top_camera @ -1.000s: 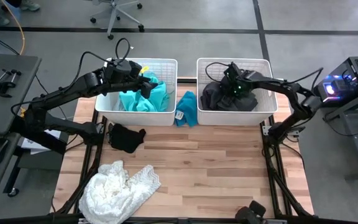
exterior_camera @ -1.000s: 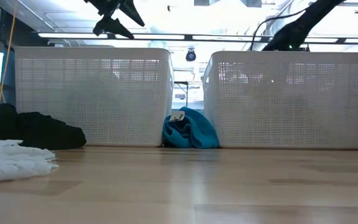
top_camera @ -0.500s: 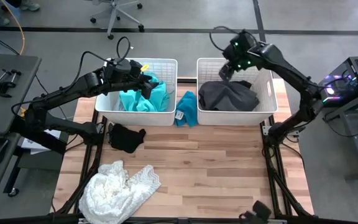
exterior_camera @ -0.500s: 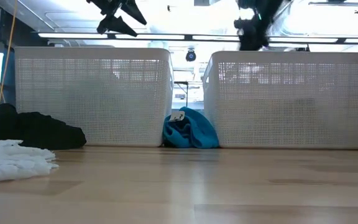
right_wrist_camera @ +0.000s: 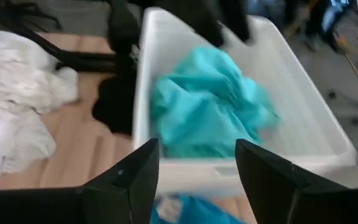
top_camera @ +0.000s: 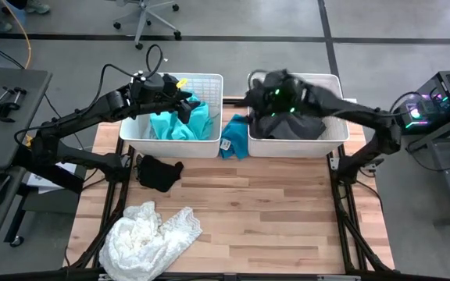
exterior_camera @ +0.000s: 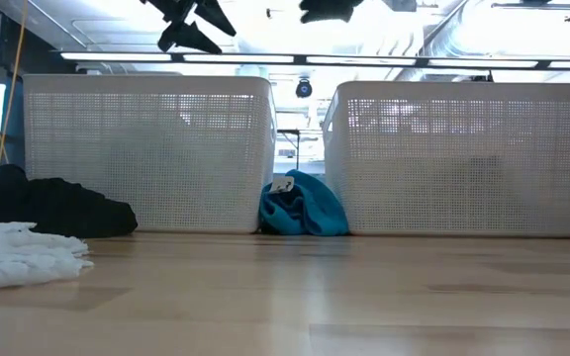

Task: Sort clothes
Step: Put the blue underwear into the left white bin

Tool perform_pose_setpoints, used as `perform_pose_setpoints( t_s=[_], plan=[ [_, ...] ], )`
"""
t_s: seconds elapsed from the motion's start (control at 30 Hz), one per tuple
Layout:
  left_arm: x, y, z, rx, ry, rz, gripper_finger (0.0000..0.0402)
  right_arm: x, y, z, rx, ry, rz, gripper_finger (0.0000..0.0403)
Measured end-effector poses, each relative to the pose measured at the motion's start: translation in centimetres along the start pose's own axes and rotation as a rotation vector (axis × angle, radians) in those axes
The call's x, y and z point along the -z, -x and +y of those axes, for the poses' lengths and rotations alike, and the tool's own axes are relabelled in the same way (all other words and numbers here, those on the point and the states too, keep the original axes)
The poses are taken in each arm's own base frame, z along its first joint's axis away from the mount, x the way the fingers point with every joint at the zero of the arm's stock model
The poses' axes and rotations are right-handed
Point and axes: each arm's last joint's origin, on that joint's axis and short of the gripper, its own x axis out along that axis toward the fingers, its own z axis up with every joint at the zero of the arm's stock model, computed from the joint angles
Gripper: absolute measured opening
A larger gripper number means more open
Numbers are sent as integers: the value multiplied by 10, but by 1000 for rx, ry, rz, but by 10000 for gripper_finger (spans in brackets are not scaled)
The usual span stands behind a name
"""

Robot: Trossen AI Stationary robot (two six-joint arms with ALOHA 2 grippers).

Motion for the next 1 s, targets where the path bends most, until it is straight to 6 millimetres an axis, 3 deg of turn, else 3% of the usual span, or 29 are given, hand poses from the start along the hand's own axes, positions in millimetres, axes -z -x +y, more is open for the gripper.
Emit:
perform_pose_setpoints(
  t_s=[0.17,0.43,0.57,0.73,1.0],
  plan=[
    [-1,0,0,3,3,-12,239,7,-45,25,-50,63,-28,199],
    [-1,0,0,3,4,-10,239,44,-109,41,-129,87,190,208],
    [-1,0,0,2,47,-11,239,51,-119,49,-134,67,248,236],
    [-1,0,0,3,47,-9,239,53,-125,61,-13,78,284,272],
    [0,1,-2,31,-13,-3,239,48,-108,104,114,385,356,277]
  ],
)
